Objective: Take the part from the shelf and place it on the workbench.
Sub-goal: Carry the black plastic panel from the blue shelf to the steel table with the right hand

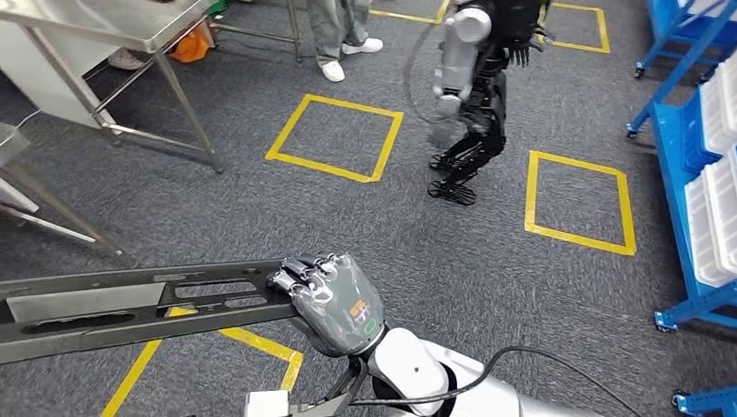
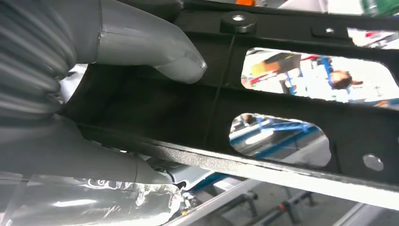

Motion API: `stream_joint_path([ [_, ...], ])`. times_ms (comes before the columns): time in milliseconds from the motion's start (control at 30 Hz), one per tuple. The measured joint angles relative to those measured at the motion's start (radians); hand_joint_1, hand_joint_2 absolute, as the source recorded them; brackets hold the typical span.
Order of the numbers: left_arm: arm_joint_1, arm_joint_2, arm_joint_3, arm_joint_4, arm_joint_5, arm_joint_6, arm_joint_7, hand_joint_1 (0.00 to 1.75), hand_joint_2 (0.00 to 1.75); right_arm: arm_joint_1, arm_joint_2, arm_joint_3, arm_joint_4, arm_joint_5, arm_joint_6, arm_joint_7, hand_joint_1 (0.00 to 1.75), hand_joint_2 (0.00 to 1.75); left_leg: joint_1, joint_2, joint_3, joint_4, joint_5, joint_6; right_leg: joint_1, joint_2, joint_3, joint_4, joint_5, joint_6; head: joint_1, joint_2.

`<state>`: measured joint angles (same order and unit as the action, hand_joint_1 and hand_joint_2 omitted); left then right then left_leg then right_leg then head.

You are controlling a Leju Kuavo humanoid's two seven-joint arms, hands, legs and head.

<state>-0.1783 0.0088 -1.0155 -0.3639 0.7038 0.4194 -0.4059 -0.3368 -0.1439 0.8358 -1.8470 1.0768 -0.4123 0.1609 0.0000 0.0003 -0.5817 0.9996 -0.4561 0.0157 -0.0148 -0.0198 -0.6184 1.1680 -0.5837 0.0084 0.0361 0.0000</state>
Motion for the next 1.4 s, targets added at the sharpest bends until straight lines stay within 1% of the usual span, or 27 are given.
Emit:
stream_joint_path([
  [67, 0.0, 0.0, 0.0, 0.0, 0.0, 0.0, 0.0, 0.0, 1.75, 0.003, -0.001, 0.0, 0.0, 0.0, 0.0, 0.0, 1.75, 1.75, -0.001, -0.015, 0.0, 0.002, -0.002, 0.004, 0.0, 0.015, -0.063, 0.122, -0.045, 0.001, 0.005, 0.0],
  [100, 0.0, 0.0, 0.0, 0.0, 0.0, 0.0, 0.0, 0.0, 1.75, 0.005, -0.001, 0.0, 0.0, 0.0, 0.0, 0.0, 1.75, 1.75, -0.002, -0.024, 0.0, 0.004, -0.003, 0.005, 0.0, 0.017, -0.079, 0.146, -0.043, 0.001, 0.006, 0.0],
  [133, 0.001, 0.0, 0.0, 0.0, 0.0, -0.001, 0.0, 0.0, 1.75, 0.006, -0.002, 0.0, 0.0, -0.001, 0.0, 0.0, 1.75, 1.75, -0.002, -0.034, 0.0, 0.007, -0.005, 0.005, 0.0, 0.018, -0.077, 0.132, -0.021, 0.0, 0.006, 0.0],
  [167, 0.001, 0.0, 0.0, 0.0, 0.0, -0.001, 0.0, 0.0, 1.75, 0.006, -0.002, 0.0, 0.0, -0.001, 0.0, 0.0, 1.75, 1.75, -0.001, -0.044, 0.0, 0.011, -0.007, 0.003, -0.001, 0.022, -0.057, 0.08, 0.017, -0.001, 0.007, 0.0],
  [233, 0.0, 0.0, 0.0, 0.0, 0.0, -0.001, 0.0, 0.0, 1.75, 0.005, -0.002, 0.0, 0.0, -0.001, 0.0, 0.0, 1.75, 1.75, -0.001, -0.062, -0.004, 0.023, -0.014, -0.005, -0.003, 0.05, -0.004, -0.052, 0.08, -0.003, 0.009, 0.0],
  [300, 0.001, 0.0, 0.0, 0.0, 0.002, -0.001, 0.0, 0.0, 1.75, 0.005, -0.002, 0.0, 0.0, 0.0, 0.001, 0.0, 1.75, 1.75, 0.0, -0.076, -0.014, 0.032, -0.017, -0.016, -0.002, 0.071, 0.017, -0.111, 0.095, -0.005, 0.01, 0.0],
  [367, 0.003, 0.0, 0.0, 0.0, 0.003, -0.001, 0.0, 0.0, 1.75, 0.005, -0.002, 0.0, 0.0, 0.0, 0.002, 0.0, 1.75, 1.75, 0.004, -0.089, -0.019, 0.032, -0.016, -0.027, 0.0, 0.062, 0.018, -0.115, 0.096, -0.012, 0.009, 0.0],
  [433, 0.005, 0.001, 0.0, 0.0, 0.003, 0.0, 0.0, 0.0, 1.75, 0.002, -0.001, 0.0, 0.0, 0.0, 0.003, 0.0, 1.75, 1.75, 0.004, -0.076, -0.023, 0.05, -0.029, -0.038, -0.003, 0.044, 0.025, -0.124, 0.1, -0.022, 0.006, 0.0],
  [467, 0.005, 0.001, 0.0, 0.0, 0.003, 0.0, 0.0, 0.0, 1.75, 0.001, 0.0, 0.0, 0.0, -0.001, 0.003, 0.0, 1.75, 1.75, 0.003, -0.06, -0.037, 0.083, -0.049, -0.044, -0.005, 0.034, 0.029, -0.128, 0.101, -0.026, 0.002, 0.0],
  [567, 0.004, 0.001, 0.0, 0.0, 0.004, 0.0, 0.0, 0.0, 1.75, 0.001, 0.001, 0.0, 0.0, -0.002, 0.003, -0.001, 1.75, 1.75, 0.009, -0.018, -0.126, 0.264, -0.13, -0.057, -0.003, 0.003, 0.033, -0.13, 0.097, -0.033, -0.006, 0.0],
  [600, 0.006, 0.001, 0.0, 0.0, 0.004, 0.0, 0.0, 0.0, 1.75, 0.001, 0.0, 0.0, 0.0, -0.002, 0.003, -0.001, 1.75, 1.75, 0.011, -0.014, -0.146, 0.301, -0.136, -0.06, -0.002, -0.007, 0.034, -0.13, 0.095, -0.034, -0.006, 0.0],
  [633, 0.007, 0.001, 0.0, 0.0, 0.005, 0.0, 0.0, 0.0, 1.75, 0.001, 0.0, 0.0, 0.0, -0.002, 0.004, -0.001, 1.75, 1.75, 0.013, -0.012, -0.147, 0.299, -0.123, -0.061, -0.002, -0.015, 0.036, -0.13, 0.094, -0.033, -0.006, 0.0],
  [667, 0.008, 0.001, 0.0, 0.0, 0.005, 0.0, 0.0, 0.0, 1.75, 0.001, 0.0, 0.0, 0.0, -0.002, 0.004, -0.002, 1.75, 1.75, 0.014, -0.007, -0.127, 0.255, -0.093, -0.061, -0.002, -0.023, 0.038, -0.13, 0.091, -0.032, -0.006, 0.0],
  [700, 0.008, 0.001, 0.0, 0.0, 0.006, 0.0, 0.0, 0.0, 1.75, 0.0, 0.0, 0.0, 0.0, -0.002, 0.004, -0.002, 1.75, 1.75, 0.014, 0.004, -0.09, 0.181, -0.056, -0.059, -0.002, -0.031, 0.042, -0.13, 0.089, -0.03, -0.006, 0.0],
  [767, 0.007, 0.001, 0.0, 0.0, 0.006, 0.0, -0.001, 0.0, 1.75, -0.001, 0.001, 0.0, 0.0, -0.003, 0.004, -0.003, 1.75, 1.75, 0.008, 0.03, -0.031, 0.056, -0.009, -0.05, 0.001, -0.044, 0.05, -0.131, 0.083, -0.022, -0.006, 0.0],
  [800, 0.007, 0.001, 0.0, 0.0, 0.006, 0.0, -0.001, 0.0, 1.75, -0.002, 0.001, 0.0, 0.0, -0.003, 0.005, -0.003, 1.75, 1.75, 0.004, 0.038, -0.02, 0.028, -0.003, -0.044, 0.002, -0.048, 0.052, -0.132, 0.081, -0.017, -0.005, 0.0],
  [867, 0.007, 0.001, 0.0, 0.0, 0.006, 0.0, -0.002, 0.0, 1.75, -0.004, 0.002, 0.0, 0.0, -0.004, 0.006, -0.003, 1.75, 1.75, -0.002, 0.028, -0.02, 0.022, -0.004, -0.031, 0.002, -0.057, 0.057, -0.136, 0.08, -0.007, -0.005, 0.0],
  [933, 0.007, 0.002, 0.0, 0.0, 0.006, 0.001, -0.002, 0.0, 1.75, -0.005, 0.002, 0.0, 0.0, -0.005, 0.007, -0.003, 1.75, 1.75, 0.002, 0.016, -0.014, 0.011, 0.0, -0.018, -0.001, -0.043, 0.058, -0.123, 0.066, 0.004, -0.004, 0.0],
  [967, 0.006, 0.002, 0.0, 0.0, 0.006, 0.001, -0.002, 0.0, 1.75, -0.007, 0.003, 0.0, 0.0, -0.005, 0.008, -0.003, 1.75, 1.75, 0.004, 0.01, -0.009, 0.005, 0.003, -0.011, -0.001, -0.027, 0.046, -0.093, 0.046, 0.006, -0.002, 0.0],
  [1033, 0.004, 0.002, 0.0, 0.0, 0.007, 0.001, -0.003, 0.0, 1.75, -0.007, 0.003, 0.0, 0.0, -0.006, 0.008, -0.003, 1.75, 1.75, 0.005, -0.002, -0.007, 0.002, 0.004, -0.002, -0.001, 0.006, -0.011, 0.024, -0.015, 0.006, 0.004, 0.0],
  [1100, 0.004, 0.002, 0.0, 0.0, 0.007, 0.001, -0.003, 0.0, 1.75, -0.005, 0.002, 0.0, 0.0, -0.006, 0.009, -0.003, 1.75, 1.75, 0.003, -0.019, -0.006, 0.004, 0.002, 0.002, 0.0, 0.016, -0.073, 0.137, -0.05, 0.005, 0.009, 0.0],
  [1133, 0.005, 0.002, 0.0, 0.0, 0.007, 0.001, -0.003, 0.0, 1.75, -0.004, 0.001, 0.0, 0.0, -0.006, 0.009, -0.003, 1.75, 1.75, 0.003, -0.029, -0.006, 0.006, 0.001, 0.002, 0.0, 0.018, -0.083, 0.148, -0.038, 0.005, 0.01, 0.0],
  [1167, 0.005, 0.002, 0.0, 0.0, 0.007, 0.001, -0.003, 0.0, 1.75, -0.003, 0.001, 0.0, 0.0, -0.006, 0.009, -0.003, 1.75, 1.75, 0.003, -0.039, -0.005, 0.008, -0.001, 0.001, -0.001, 0.019, -0.074, 0.119, -0.009, 0.003, 0.011, 0.0],
  [1233, 0.005, 0.002, 0.0, 0.0, 0.006, 0.001, -0.003, 0.0, 1.75, -0.004, 0.001, 0.0, 0.0, -0.006, 0.009, -0.003, 1.75, 1.75, 0.003, -0.059, -0.006, 0.016, -0.006, -0.004, -0.004, 0.042, -0.021, -0.011, 0.066, 0.0, 0.013, 0.0],
  [1267, 0.004, 0.002, 0.0, 0.0, 0.007, 0.001, -0.003, 0.0, 1.75, -0.005, 0.001, 0.0, 0.0, -0.006, 0.009, -0.004, 1.75, 1.75, 0.003, -0.068, -0.01, 0.024, -0.01, -0.009, -0.007, 0.058, 0.001, -0.066, 0.088, 0.0, 0.014, 0.0],
  [1333, 0.005, 0.002, 0.0, 0.0, 0.007, 0.001, -0.003, 0.0, 1.75, -0.006, 0.002, 0.0, 0.0, -0.007, 0.009, -0.006, 1.75, 1.75, 0.004, -0.083, -0.02, 0.032, -0.013, -0.02, -0.006, 0.079, 0.016, -0.113, 0.096, -0.001, 0.014, 0.0],
  [1400, 0.006, 0.003, 0.0, 0.0, 0.008, 0.0, -0.003, 0.0, 1.75, -0.007, 0.002, 0.0, 0.0, -0.008, 0.009, -0.008, 1.75, 1.75, 0.008, -0.094, -0.022, 0.032, -0.014, -0.031, -0.004, 0.064, 0.018, -0.119, 0.098, -0.007, 0.014, 0.0],
])
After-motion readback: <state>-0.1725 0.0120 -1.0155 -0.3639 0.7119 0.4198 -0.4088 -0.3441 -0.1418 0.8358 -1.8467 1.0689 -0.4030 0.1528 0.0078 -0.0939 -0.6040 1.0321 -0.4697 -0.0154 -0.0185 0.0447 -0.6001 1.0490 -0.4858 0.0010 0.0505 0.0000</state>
